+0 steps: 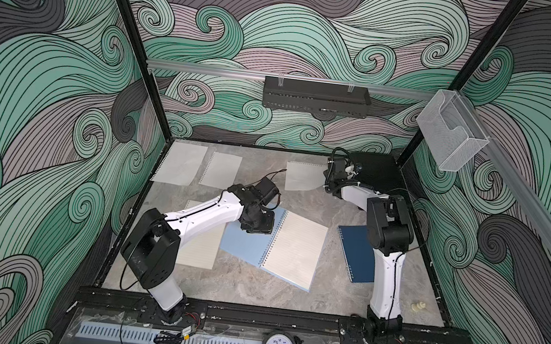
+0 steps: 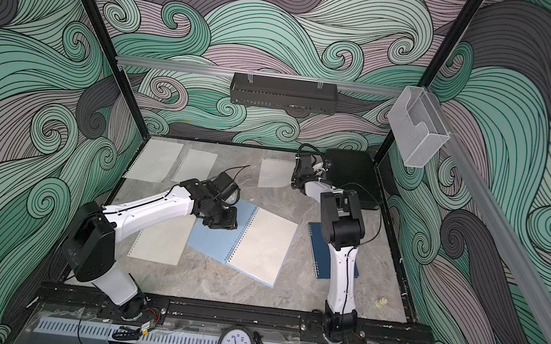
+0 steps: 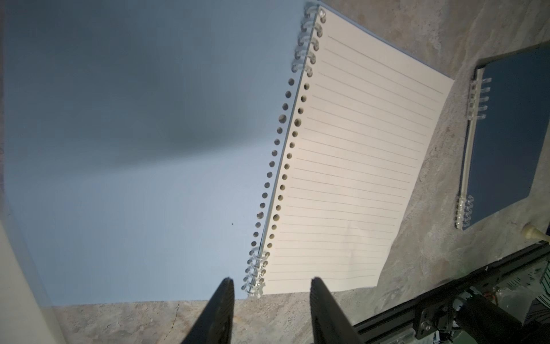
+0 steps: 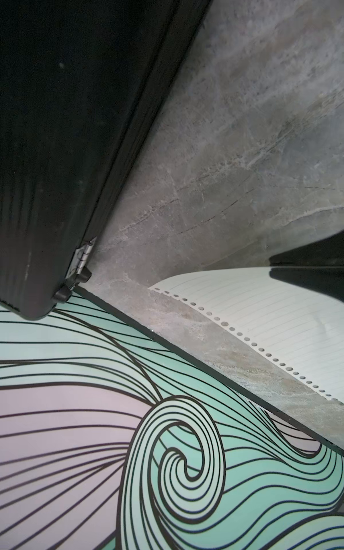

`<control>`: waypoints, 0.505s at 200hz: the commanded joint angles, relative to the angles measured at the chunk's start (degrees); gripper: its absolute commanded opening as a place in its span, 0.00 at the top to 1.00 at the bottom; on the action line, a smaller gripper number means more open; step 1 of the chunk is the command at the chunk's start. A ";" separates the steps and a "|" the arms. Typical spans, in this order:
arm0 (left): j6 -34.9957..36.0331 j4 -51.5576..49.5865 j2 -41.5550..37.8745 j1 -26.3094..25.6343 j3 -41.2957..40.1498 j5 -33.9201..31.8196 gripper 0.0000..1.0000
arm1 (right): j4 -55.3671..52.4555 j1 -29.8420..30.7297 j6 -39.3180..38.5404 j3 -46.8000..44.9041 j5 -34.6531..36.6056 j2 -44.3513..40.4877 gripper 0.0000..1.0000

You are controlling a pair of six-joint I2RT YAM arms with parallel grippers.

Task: Tear off pages from different notebooks
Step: Place the paper at the center of the board.

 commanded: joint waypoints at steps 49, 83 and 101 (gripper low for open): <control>-1.73 0.95 -2.15 -1.91 -2.11 -1.62 0.58 | -2.95 -0.98 1.29 3.91 0.27 1.41 0.74; -2.75 2.22 -1.49 -3.07 -3.96 -1.73 0.58 | -3.13 -1.25 1.15 3.07 -0.07 0.66 0.67; -3.09 2.76 -1.18 -3.62 -4.47 -1.87 0.57 | -2.53 -1.34 0.95 2.16 -0.46 0.14 0.61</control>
